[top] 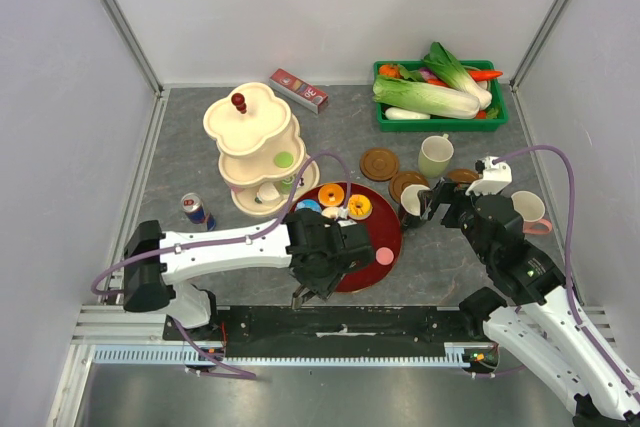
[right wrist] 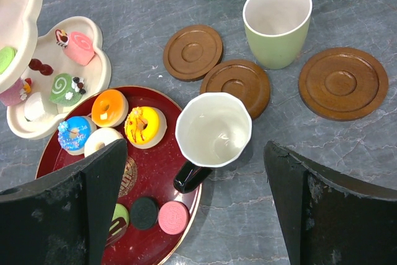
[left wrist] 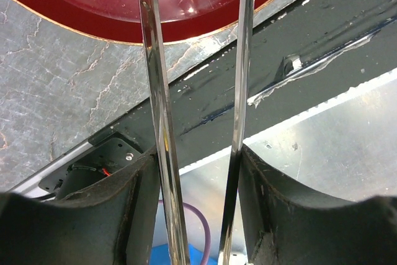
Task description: Serve the afternoon tea
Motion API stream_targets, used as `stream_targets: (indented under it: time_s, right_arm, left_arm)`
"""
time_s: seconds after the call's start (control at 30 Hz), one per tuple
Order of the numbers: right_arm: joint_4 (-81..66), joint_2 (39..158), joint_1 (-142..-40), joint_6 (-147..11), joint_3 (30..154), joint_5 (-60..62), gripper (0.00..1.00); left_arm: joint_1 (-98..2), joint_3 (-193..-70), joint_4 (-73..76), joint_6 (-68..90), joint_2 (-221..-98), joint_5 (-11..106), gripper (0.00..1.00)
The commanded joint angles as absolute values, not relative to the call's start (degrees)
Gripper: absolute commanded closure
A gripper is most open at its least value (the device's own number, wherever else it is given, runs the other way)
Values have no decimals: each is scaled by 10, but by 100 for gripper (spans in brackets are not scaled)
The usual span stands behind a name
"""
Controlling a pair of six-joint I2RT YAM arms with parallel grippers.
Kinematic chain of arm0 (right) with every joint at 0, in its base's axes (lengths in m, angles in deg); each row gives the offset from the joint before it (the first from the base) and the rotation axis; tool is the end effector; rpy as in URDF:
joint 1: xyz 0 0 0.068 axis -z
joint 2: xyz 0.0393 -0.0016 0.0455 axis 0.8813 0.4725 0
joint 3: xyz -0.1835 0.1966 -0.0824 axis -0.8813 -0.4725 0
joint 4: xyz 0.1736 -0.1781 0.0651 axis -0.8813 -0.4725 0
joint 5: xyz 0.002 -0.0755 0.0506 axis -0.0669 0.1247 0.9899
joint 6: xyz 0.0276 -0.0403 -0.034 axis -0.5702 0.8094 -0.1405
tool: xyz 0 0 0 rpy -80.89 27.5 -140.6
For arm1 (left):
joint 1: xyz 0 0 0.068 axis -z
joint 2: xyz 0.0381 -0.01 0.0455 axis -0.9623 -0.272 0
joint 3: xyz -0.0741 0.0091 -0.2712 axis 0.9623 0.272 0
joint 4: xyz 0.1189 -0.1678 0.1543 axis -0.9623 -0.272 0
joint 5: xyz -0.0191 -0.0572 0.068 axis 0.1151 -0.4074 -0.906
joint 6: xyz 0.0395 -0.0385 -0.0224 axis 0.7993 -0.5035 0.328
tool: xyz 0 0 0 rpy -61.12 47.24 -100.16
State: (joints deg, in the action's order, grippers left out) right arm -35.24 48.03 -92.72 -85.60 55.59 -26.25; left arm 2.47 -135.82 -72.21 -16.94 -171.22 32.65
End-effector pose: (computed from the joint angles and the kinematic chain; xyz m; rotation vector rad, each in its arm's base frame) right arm 0.1118 0.0502 0.3092 0.1196 1.9020 0.3343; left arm 0.0669 -0.2613 0.2831 0.9386 2.8231 -0.0738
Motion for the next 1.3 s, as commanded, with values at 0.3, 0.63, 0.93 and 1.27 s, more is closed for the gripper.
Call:
stream_targets:
  time_s: [0.3, 0.63, 0.93, 1.27]
  right_arm:
    - [-336, 479, -928, -858, 553, -264, 2]
    - [-336, 473, -928, -859, 553, -264, 2]
    - [-335, 470, -929, -859, 552, -264, 2]
    - [-335, 475, -928, -859, 553, -262, 2]
  left_arm:
    - [58, -1434, -788, -156, -1766, 272, 44]
    - [74, -1491, -847, -180, -1816, 231, 44]
    - [80, -1500, -887, -191, -1833, 216, 45]
    - [83, -1473, -888, -185, -1818, 230, 45]
